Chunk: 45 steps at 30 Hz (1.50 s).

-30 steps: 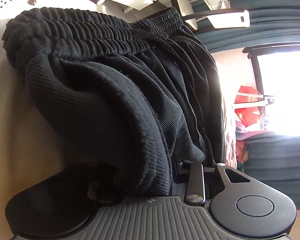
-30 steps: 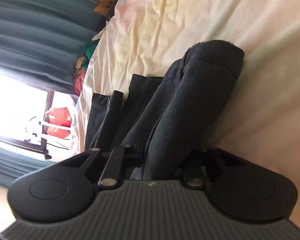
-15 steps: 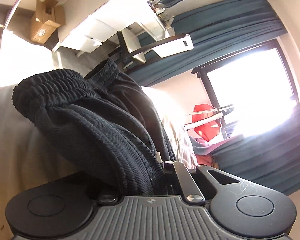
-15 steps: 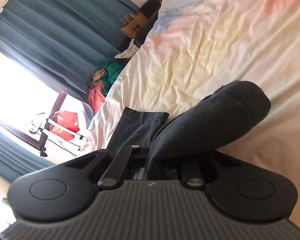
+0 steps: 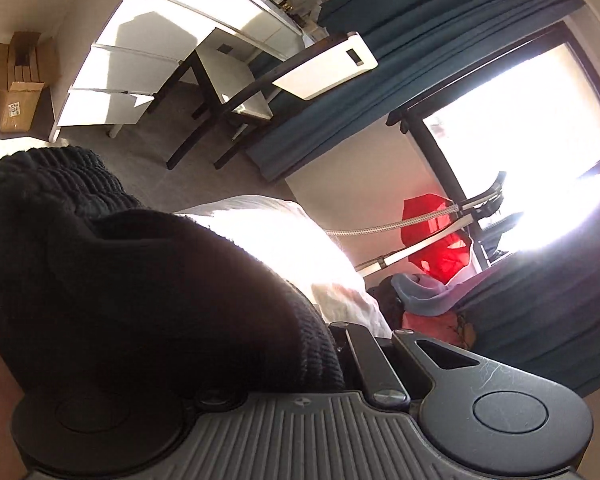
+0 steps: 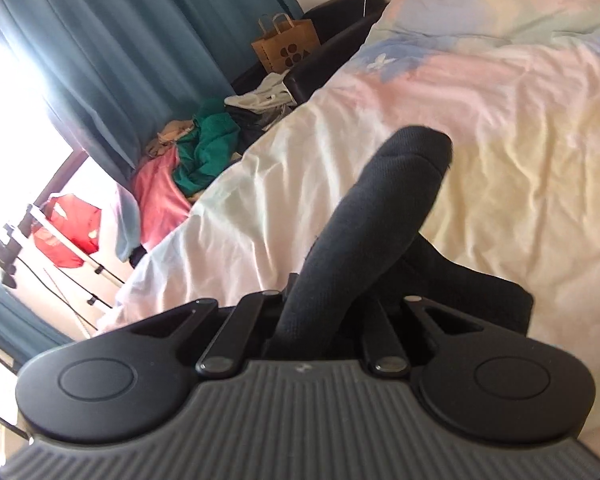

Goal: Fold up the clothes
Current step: 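Lift the pants with both grippers and fold the legs toward the waistband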

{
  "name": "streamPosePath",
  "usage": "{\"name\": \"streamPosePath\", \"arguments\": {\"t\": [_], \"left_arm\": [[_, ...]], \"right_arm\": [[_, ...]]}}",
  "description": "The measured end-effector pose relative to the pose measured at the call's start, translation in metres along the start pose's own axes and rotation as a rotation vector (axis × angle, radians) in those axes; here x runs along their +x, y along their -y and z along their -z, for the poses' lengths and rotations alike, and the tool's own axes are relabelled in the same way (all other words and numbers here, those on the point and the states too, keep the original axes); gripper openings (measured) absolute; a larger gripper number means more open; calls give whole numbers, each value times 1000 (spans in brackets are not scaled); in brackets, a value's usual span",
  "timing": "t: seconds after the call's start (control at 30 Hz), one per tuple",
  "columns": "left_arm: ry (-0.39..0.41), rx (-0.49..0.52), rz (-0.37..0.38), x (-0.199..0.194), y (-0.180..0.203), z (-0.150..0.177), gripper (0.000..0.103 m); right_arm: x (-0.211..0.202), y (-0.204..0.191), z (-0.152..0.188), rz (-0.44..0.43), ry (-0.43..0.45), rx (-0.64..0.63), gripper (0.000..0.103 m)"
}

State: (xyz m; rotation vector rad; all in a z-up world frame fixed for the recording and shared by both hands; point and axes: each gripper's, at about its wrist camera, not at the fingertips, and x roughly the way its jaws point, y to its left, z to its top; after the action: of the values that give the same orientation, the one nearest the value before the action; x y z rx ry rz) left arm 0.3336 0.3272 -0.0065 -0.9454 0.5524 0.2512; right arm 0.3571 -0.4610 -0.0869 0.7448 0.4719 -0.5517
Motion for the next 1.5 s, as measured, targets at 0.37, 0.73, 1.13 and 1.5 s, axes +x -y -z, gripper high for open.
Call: {"name": "streamPosePath", "arguments": {"t": [0.37,0.73,1.13,1.5], "left_arm": [[-111,188,-185,153,9,9,15],[-146,257,16,33,0,23,87],[-264,-291,93,0,-132,101,87],[67,-295,33,77,-103,60,71]], "right_arm": [[87,9,28,-24,-124,-27,22],[-16,89,17,-302,-130,147,60],[-28,130,79,-333,-343,272,60],[28,103,79,-316,-168,278,60]]}}
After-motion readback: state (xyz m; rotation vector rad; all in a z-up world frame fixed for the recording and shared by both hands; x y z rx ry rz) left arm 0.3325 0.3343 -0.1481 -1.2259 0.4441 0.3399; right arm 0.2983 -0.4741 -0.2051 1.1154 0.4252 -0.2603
